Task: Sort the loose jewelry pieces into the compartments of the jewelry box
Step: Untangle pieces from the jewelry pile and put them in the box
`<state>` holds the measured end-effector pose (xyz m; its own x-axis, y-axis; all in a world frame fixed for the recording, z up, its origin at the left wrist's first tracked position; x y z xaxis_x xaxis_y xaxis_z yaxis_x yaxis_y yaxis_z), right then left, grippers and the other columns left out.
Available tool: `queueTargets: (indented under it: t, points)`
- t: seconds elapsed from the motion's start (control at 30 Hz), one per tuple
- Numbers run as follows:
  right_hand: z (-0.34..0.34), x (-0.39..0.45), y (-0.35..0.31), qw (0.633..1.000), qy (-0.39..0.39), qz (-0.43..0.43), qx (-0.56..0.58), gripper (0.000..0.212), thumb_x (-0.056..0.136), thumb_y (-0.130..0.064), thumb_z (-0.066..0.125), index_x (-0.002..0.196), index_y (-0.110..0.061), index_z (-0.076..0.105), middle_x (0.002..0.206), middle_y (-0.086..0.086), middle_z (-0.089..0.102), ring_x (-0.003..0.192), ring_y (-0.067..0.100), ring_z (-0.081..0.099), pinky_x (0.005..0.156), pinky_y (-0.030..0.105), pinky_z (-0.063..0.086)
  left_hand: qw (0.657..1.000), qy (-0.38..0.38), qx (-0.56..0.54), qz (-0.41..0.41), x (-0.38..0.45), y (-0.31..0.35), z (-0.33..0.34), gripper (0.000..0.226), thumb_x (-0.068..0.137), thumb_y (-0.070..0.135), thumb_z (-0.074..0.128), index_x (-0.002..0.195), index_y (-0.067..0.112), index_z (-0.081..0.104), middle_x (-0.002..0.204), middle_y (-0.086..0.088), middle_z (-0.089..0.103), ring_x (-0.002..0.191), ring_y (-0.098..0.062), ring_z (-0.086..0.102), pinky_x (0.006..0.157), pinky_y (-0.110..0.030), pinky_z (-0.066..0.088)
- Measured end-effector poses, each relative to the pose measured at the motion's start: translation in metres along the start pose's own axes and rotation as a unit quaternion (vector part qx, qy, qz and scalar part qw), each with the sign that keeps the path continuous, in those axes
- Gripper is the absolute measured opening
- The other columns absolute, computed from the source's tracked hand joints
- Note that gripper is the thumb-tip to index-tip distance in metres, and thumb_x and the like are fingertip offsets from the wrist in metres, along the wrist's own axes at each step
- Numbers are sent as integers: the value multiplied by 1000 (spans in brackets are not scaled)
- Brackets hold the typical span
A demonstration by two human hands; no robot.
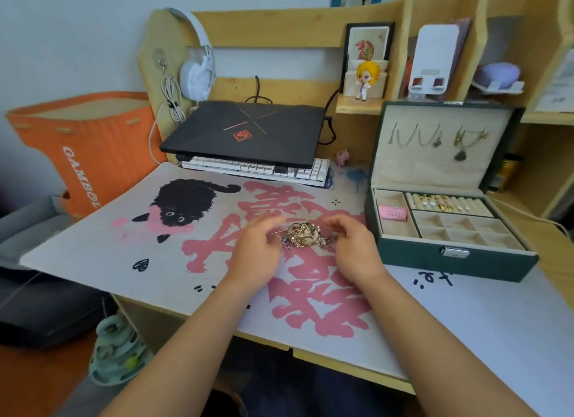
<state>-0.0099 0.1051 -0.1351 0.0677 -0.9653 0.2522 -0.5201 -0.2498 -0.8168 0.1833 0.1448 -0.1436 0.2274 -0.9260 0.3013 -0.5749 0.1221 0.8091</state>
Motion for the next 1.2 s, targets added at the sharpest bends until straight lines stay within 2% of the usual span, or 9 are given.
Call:
queueTargets:
  t: [0.1, 0.2, 0.37, 0.43, 0.53, 0.6, 0.8, 1.03, 1.2]
  points:
    - [1, -2, -1, 1000, 1, -17, -15, 55, 82, 20, 39, 110, -16, 70, 116, 3, 62, 108, 17, 57, 92, 20, 41, 969, 118, -176, -129, -5, -13, -28, 40, 96, -5, 44, 104, 21, 73, 101, 3, 68, 88, -17, 63, 74, -24, 52]
    - [4, -2, -3, 999, -1, -45, -30, 46, 86, 17, 45, 103, -15, 73, 111, 4, 60, 103, 17, 58, 92, 20, 42, 956, 137, -204, -160, -10, -15, -34, 34, 91, -7, 44, 89, 15, 70, 80, -2, 65, 75, -19, 57, 72, -33, 49]
    - [7, 0, -2, 997, 4, -51, -62, 44, 89, 13, 45, 107, -15, 73, 106, -2, 58, 105, 13, 53, 92, 22, 39, 999, -13, 38, -17, -19, -1, -16, 15, 97, 16, 61, 98, 28, 69, 100, 10, 63, 90, -6, 58, 77, -24, 48]
    - [8, 2, 1, 996, 2, -51, -66, 42, 91, 10, 46, 109, -17, 73, 106, -4, 58, 109, 15, 52, 94, 24, 39, 990, -22, 138, 18, -21, -1, -12, 10, 96, 20, 64, 98, 29, 69, 100, 12, 57, 96, -9, 51, 80, -25, 41]
    - [9, 2, 0, 994, 15, -77, -81, 29, 97, -1, 54, 109, -20, 73, 103, -7, 60, 107, 15, 49, 93, 23, 37, 986, 0, 168, 4, -19, -6, -12, 17, 96, 12, 63, 85, 22, 72, 91, 11, 58, 95, -14, 52, 78, -29, 42]
    - [15, 3, -11, 983, 22, -133, -122, 28, 95, -3, 56, 110, -19, 74, 104, -6, 63, 104, 16, 46, 89, 20, 33, 987, 16, 158, -6, -17, -9, -14, 20, 95, 9, 65, 81, 22, 73, 88, 9, 63, 89, -15, 57, 78, -35, 50]
    - [43, -15, -33, 935, -62, -269, -225, 48, 77, 6, 59, 109, -24, 78, 100, -8, 71, 97, 21, 51, 83, 32, 50, 995, 67, -27, -67, -21, -7, -34, 23, 99, 15, 65, 82, 29, 72, 73, 11, 68, 65, -9, 63, 66, -30, 55]
    - [12, -9, -12, 980, 23, -151, -131, 40, 80, 12, 52, 94, -16, 77, 96, -4, 69, 97, 19, 53, 82, 7, 31, 980, 87, -120, -132, -23, -20, -40, 23, 97, 9, 67, 93, 31, 71, 91, 9, 73, 88, -11, 68, 76, -25, 53]
    - [25, 30, -32, 966, -60, -166, -188, 20, 95, -12, 64, 101, -24, 78, 100, -8, 70, 101, 17, 50, 85, 25, 35, 969, 97, -179, -137, -23, -18, -47, 22, 95, -1, 65, 93, 20, 72, 94, -1, 74, 84, -12, 69, 71, -23, 59]
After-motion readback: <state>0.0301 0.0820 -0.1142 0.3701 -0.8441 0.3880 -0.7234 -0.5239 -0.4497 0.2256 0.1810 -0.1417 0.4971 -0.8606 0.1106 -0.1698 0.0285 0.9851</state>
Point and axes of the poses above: each hand's wrist, its own x-axis towards the middle knuckle, its own z-axis out of the palm, y = z × x, the point moved 6 cm from there along x, towards the middle knuckle
